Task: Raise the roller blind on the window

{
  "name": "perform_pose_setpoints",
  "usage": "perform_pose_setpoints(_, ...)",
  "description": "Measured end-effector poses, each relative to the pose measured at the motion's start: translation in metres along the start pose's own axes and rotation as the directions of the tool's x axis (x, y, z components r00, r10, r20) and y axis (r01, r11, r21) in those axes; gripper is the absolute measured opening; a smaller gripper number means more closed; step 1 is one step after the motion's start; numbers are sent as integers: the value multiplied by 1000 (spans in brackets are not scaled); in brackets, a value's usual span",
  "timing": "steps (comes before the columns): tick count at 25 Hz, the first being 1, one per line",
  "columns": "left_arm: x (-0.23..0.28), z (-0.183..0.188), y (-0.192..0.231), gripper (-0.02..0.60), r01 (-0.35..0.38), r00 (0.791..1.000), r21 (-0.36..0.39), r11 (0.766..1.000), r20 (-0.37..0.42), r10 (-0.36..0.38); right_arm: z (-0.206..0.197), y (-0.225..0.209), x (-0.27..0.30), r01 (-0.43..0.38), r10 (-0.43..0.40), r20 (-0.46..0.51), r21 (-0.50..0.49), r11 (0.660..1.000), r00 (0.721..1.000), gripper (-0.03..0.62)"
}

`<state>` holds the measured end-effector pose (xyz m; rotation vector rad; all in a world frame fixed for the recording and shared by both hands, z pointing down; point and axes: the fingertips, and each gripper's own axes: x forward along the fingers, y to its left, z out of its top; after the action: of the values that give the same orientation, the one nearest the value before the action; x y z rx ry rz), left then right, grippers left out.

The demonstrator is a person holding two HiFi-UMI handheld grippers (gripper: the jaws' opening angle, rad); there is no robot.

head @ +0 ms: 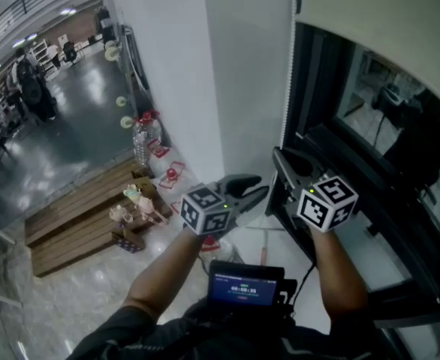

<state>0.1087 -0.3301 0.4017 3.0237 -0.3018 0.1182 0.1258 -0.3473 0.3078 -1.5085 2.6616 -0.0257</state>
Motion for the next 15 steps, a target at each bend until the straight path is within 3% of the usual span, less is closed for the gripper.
perform_pose_setpoints(3, -17, 78, 6, 141, -22, 983, 6, 1000, 183, 20, 0, 2, 0, -5, 5, 2, 4, 1000, 1000, 12)
perform_pose_setpoints(5, -20, 121, 4, 140, -10, 970, 25, 1000, 245, 4, -1, 3, 0, -9, 9, 0, 2, 1000, 1000, 12)
perform_pose_setpoints(11, 13, 188, -12, 136, 25, 969, 127, 992, 241, -55, -2, 5, -5, -23, 23, 1, 8, 1000, 1000, 12)
perform_pose_setpoints(13, 26, 195, -12, 23, 33, 975, 138, 990, 214, -63, -1, 4, -6, -26, 26, 3, 12, 1000, 1000, 12)
perform_pose_setpoints(15, 32, 195, -11, 11, 33, 977, 140, 990, 203, -61, -1, 0, -8, -18, 18, 5, 15, 1000, 1000, 12)
